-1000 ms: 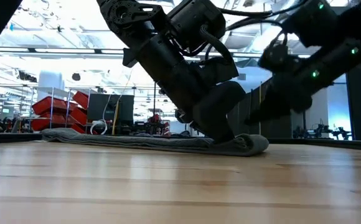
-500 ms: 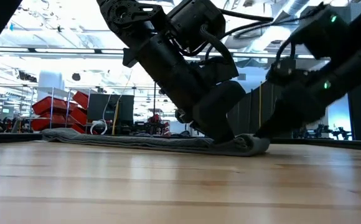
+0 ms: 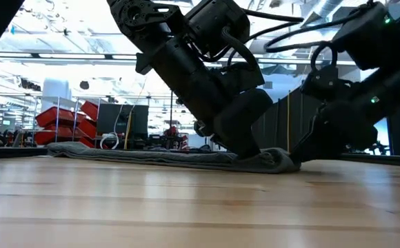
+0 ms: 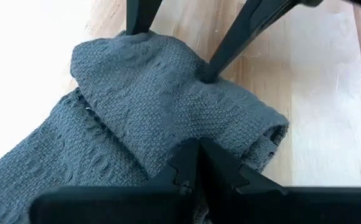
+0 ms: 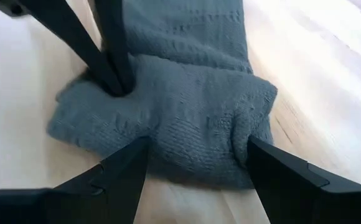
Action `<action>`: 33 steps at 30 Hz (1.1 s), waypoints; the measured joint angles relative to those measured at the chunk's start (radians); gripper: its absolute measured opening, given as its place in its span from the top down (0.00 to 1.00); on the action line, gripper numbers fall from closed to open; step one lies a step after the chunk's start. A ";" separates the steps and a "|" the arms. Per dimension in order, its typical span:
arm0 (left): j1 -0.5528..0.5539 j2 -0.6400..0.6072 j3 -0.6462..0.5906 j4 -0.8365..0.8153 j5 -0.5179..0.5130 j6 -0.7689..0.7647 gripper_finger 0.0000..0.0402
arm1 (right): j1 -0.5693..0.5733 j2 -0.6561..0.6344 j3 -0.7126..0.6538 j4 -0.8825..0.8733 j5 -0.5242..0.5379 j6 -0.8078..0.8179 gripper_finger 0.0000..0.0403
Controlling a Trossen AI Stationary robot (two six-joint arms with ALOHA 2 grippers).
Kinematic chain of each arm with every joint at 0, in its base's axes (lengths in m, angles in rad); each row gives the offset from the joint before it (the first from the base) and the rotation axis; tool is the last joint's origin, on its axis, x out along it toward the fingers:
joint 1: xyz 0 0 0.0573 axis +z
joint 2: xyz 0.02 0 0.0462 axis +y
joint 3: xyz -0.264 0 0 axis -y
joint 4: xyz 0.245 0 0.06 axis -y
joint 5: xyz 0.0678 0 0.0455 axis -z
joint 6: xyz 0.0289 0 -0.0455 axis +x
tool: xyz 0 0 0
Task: Roll towel
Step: Roll the gray towel
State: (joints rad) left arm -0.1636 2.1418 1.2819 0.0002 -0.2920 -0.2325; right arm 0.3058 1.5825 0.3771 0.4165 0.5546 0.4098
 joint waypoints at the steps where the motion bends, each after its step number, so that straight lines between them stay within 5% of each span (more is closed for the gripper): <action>1: 0.000 0.000 0.000 0.000 0.000 0.000 0.99 | 0.000 -0.005 0.000 -0.011 0.004 -0.005 0.37; 11: 0.000 0.000 0.000 -0.001 0.003 -0.008 0.99 | 0.019 -0.263 0.011 -0.135 0.022 -0.060 0.37; 23: -0.002 0.000 0.000 -0.003 0.004 -0.019 0.99 | 0.016 0.080 0.018 0.044 0.031 -0.028 0.37; 33: -0.004 -0.001 0.000 -0.005 0.007 -0.025 0.99 | -0.010 -0.217 0.010 -0.125 0.022 -0.088 0.37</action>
State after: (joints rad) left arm -0.1673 2.1410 1.2819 -0.0044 -0.2848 -0.2577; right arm 0.2961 1.3655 0.3871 0.2913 0.5764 0.3223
